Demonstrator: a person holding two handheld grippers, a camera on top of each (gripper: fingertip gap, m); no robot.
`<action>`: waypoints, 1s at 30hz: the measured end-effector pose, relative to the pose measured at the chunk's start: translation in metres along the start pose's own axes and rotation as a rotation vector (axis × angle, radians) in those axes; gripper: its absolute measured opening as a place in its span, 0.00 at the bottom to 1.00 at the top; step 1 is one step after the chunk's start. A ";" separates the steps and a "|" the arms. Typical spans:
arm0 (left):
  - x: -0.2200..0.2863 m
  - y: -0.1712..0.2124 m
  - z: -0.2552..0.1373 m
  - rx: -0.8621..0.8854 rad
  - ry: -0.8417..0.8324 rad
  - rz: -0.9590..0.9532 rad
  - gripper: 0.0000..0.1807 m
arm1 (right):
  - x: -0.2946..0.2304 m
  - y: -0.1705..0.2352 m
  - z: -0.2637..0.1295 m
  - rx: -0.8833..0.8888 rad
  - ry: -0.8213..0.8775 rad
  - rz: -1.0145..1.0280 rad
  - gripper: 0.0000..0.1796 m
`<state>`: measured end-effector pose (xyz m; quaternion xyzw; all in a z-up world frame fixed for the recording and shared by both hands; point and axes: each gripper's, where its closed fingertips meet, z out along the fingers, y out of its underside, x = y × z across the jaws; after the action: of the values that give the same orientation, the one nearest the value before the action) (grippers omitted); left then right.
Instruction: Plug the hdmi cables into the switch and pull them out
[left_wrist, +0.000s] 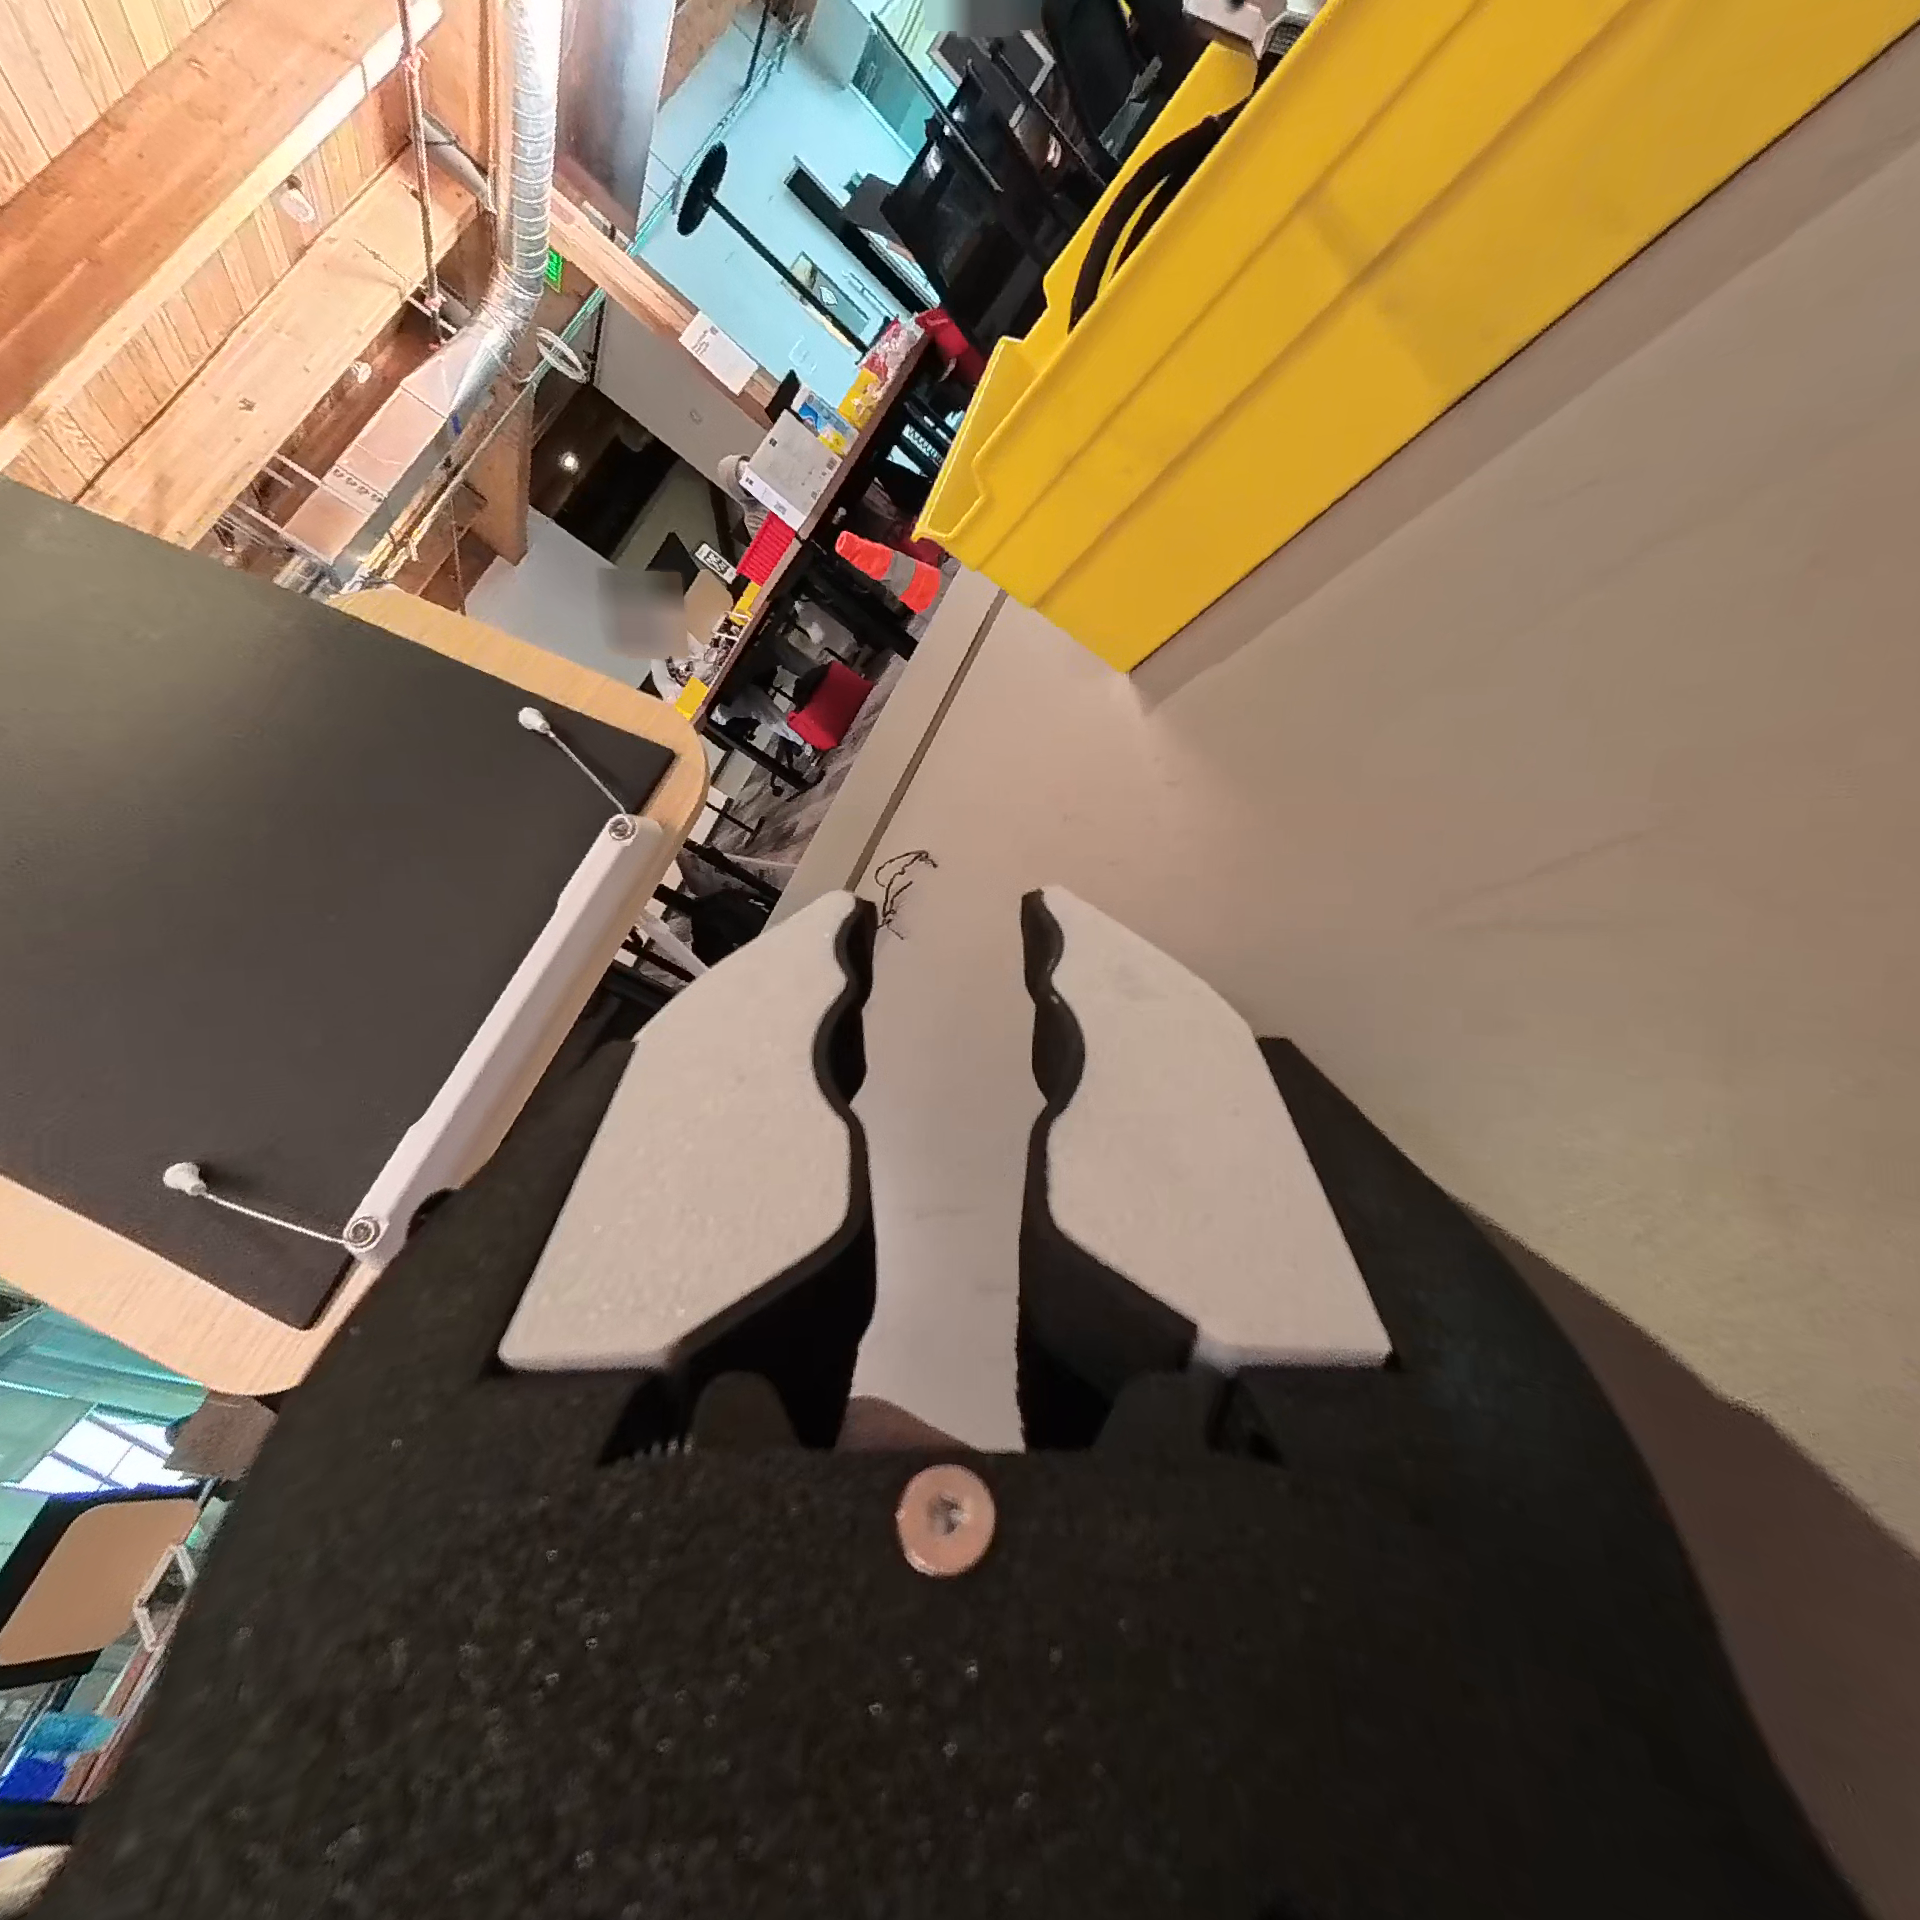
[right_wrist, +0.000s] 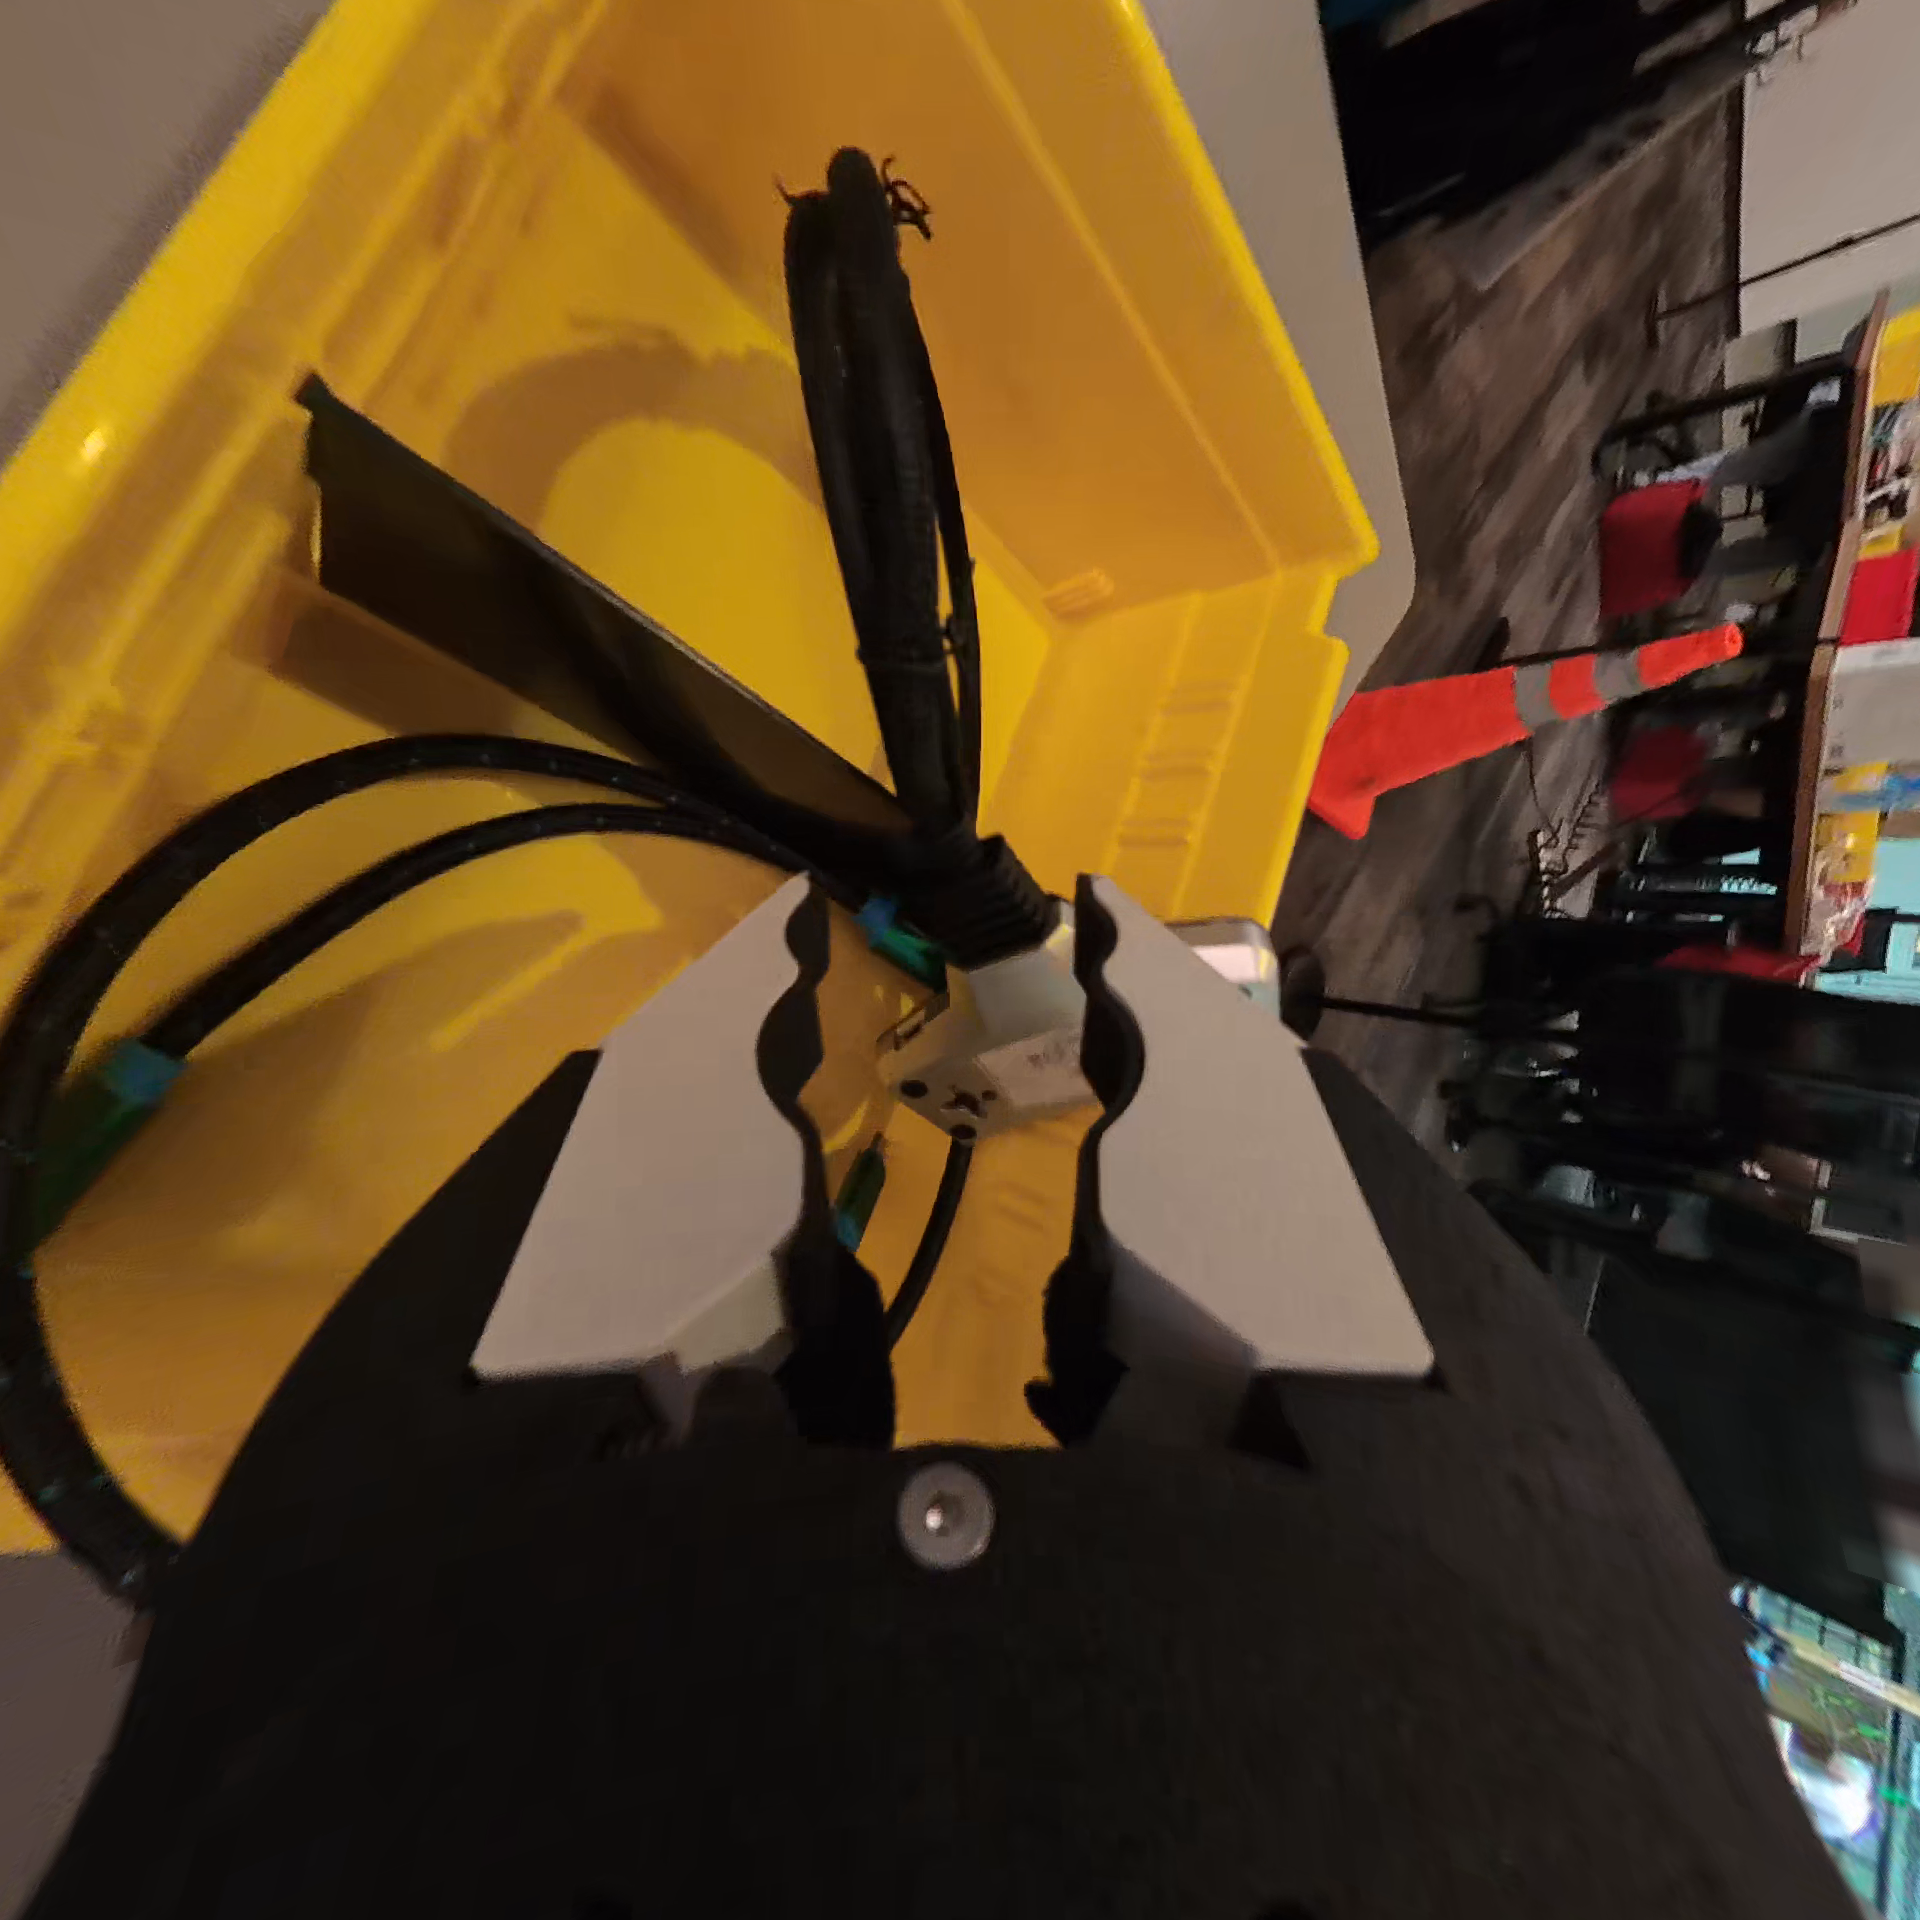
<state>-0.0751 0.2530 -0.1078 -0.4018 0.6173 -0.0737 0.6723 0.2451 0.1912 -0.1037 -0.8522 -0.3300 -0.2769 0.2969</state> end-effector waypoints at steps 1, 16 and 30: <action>0.000 0.000 0.000 -0.001 -0.001 0.000 0.15 | 0.000 0.000 0.006 -0.005 -0.003 -0.009 0.26; -0.002 0.002 0.000 -0.009 -0.006 0.008 0.15 | 0.061 -0.073 0.004 0.159 -0.207 0.259 0.12; 0.002 0.000 0.000 -0.006 0.008 0.020 0.14 | 0.047 -0.064 0.024 0.253 -0.368 0.308 0.12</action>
<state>-0.0744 0.2517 -0.1098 -0.3973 0.6242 -0.0664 0.6693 0.2344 0.2648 -0.0677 -0.8844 -0.2768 -0.0255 0.3748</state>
